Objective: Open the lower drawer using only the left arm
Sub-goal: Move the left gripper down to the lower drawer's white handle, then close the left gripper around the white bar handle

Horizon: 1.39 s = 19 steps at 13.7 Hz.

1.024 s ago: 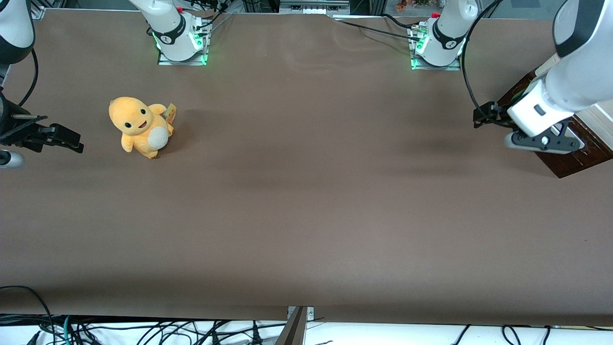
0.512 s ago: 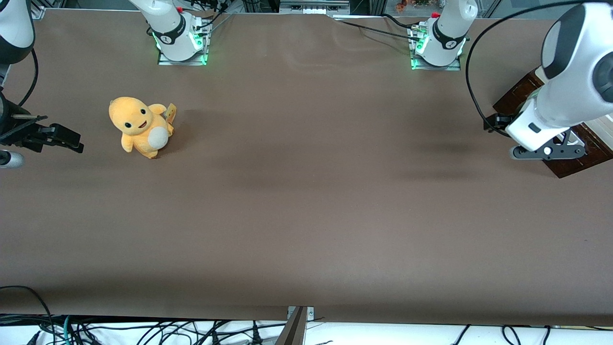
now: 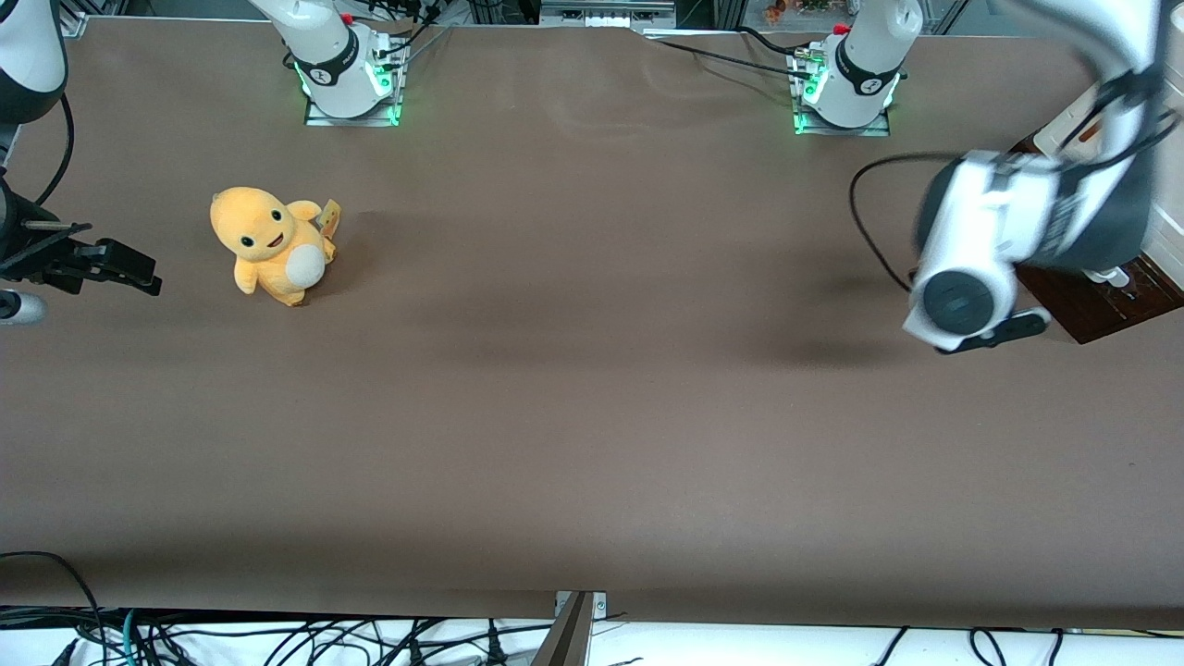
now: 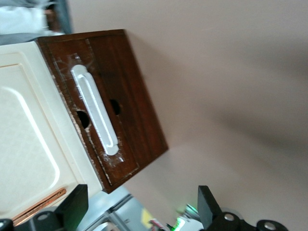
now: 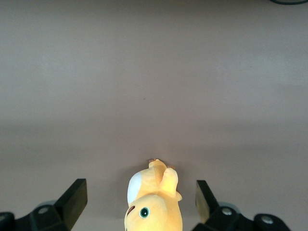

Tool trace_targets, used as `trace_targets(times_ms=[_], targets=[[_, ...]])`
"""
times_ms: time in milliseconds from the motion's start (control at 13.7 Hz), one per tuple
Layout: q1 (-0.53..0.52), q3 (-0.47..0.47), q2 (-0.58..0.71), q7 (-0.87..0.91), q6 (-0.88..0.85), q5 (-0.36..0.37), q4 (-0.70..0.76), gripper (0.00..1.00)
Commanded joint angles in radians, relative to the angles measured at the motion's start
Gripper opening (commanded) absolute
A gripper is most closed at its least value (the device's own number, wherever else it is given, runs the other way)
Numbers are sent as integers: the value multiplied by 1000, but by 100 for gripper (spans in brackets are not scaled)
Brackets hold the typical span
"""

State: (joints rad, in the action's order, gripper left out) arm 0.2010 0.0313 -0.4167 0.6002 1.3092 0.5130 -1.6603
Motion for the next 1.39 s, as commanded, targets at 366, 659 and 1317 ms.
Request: trace_targets(times_ms=[366, 659, 1317], targets=[[-21, -8, -197, 277, -108, 298, -123, 100], [-98, -8, -221, 351, -99, 433, -219, 100], [-235, -7, -220, 470, 21, 567, -352, 72]])
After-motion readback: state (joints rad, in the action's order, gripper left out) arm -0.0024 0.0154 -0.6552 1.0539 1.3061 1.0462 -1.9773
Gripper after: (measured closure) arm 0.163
